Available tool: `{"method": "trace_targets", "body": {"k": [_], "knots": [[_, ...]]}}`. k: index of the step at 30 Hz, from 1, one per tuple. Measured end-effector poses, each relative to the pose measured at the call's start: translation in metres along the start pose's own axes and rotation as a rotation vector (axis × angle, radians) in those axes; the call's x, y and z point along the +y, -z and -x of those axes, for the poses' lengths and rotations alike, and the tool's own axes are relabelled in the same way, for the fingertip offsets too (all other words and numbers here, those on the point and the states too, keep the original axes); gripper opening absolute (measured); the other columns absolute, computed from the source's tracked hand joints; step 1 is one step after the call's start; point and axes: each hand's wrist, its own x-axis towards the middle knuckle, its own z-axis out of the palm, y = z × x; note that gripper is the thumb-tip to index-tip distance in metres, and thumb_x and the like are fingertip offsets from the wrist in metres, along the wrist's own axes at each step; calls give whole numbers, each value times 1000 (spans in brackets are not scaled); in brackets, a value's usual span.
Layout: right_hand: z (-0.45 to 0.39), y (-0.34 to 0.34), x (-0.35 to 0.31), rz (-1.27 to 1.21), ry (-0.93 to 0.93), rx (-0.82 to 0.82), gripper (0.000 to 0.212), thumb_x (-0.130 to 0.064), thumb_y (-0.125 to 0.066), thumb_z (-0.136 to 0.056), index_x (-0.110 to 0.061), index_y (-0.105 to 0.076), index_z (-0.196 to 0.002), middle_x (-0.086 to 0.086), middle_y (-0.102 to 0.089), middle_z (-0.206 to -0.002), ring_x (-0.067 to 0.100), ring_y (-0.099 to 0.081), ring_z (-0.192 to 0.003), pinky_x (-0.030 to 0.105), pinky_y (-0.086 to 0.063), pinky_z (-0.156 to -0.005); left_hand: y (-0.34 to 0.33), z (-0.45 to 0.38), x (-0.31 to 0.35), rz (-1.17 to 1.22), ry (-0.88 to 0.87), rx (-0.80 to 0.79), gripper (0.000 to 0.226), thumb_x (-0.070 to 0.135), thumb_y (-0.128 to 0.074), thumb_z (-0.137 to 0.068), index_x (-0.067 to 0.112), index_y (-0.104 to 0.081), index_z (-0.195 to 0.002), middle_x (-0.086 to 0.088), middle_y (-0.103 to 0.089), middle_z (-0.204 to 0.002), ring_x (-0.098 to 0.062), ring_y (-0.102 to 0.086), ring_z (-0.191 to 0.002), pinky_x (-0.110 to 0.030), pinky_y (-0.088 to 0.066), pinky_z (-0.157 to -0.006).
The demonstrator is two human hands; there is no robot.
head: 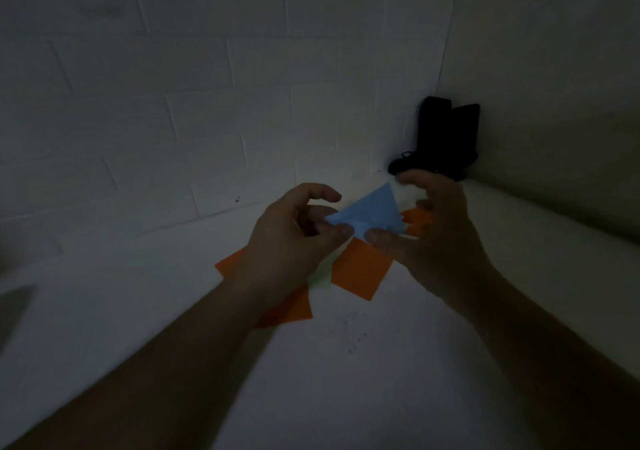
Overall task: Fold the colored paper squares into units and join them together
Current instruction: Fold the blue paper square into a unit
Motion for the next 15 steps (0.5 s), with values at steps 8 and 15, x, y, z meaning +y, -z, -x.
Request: {"method": "trace_targets", "body": {"k": [8,15], "knots": [[-8,10,2,234,141,-205,37,-63,-72,-71,-36,-71,-96,-21,-64,-95,-3,-60,-84,25,-51,-73,-2,0,-3,23,12,-127,25,6,-80,-87,21,-76,-107,-10,-78,-99,-23,-76,-94,-37,-62,-89],[-2,9,-3,-135,-100,-291,28,-23,-88,-72,-38,-68,-86,-18,-68,-83,-11,-62,-79,4,-45,-59,-2,0,-1,191,57,-186,32,-3,-71,-91,20,-72,-114,-25,-74,-101,-40,-72,-101,-49,-59,-94]]}}
